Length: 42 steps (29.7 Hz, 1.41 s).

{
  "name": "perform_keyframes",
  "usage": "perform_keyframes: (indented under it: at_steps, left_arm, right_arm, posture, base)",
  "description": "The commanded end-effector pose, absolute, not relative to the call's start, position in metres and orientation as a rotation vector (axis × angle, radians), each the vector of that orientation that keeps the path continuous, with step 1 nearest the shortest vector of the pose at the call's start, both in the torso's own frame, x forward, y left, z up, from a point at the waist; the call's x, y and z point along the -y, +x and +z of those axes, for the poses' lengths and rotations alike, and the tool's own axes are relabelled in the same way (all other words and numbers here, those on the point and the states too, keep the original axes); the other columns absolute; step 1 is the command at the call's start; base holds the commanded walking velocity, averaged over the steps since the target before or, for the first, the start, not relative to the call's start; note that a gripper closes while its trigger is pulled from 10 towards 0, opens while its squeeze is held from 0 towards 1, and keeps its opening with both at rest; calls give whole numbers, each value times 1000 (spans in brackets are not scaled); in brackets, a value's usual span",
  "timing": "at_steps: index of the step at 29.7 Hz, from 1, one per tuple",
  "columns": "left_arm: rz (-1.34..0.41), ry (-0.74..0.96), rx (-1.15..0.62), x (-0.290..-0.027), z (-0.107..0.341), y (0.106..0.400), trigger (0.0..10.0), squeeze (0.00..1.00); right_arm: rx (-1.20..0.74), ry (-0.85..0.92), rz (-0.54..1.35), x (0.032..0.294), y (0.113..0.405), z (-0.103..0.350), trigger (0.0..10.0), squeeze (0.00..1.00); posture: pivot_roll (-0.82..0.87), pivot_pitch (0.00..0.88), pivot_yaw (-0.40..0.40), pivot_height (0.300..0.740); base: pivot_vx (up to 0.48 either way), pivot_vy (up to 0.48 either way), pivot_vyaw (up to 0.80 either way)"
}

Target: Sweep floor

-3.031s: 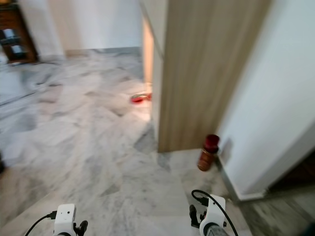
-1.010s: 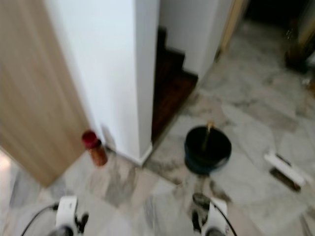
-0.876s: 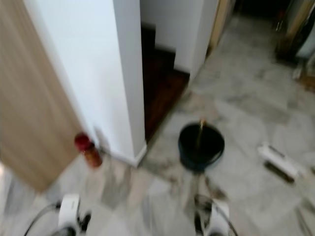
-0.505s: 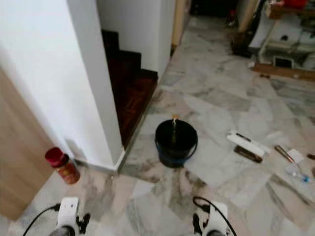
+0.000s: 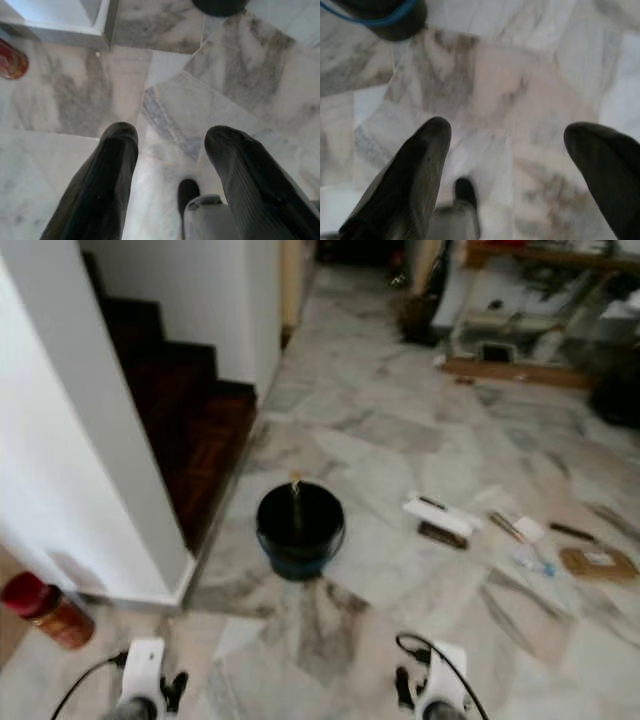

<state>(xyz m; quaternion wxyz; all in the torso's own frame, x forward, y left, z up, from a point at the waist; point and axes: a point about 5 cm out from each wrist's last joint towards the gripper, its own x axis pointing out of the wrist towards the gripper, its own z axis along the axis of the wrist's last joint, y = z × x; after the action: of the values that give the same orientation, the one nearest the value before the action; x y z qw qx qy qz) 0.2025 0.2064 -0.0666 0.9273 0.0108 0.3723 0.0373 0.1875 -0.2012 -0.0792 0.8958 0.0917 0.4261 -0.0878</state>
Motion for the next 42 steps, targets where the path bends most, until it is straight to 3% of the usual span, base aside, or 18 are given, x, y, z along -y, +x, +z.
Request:
perform_keyframes:
  at_steps: [1,21,31,42]
  left_arm:
    - [76,21,-777,-205,-68,200,10000,0]
    - [62,36,-786,-206,-69,198,10000,0]
    - [53,42,-784,-204,-69,201,10000,0]
    - [75,30,-789,-207,-69,200,10000,0]
  right_arm:
    - [-889,187,-193,204,185,-80,10000,0]
    - [-897,178,-190,204,183,-81,10000,0]
    - [-897,173,-187,204,182,-81,10000,0]
    - [-877,187,-203,205,185,-80,10000,0]
  posture:
    - [16,22,-5,740]
    - [0,0,5,740]
    - [-4,0,8,740]
    - [2,0,5,740]
  base:
    - [0,0,-644]
    - [0,0,-641]
    - [0,-289,-633]
    - [0,-238,-78]
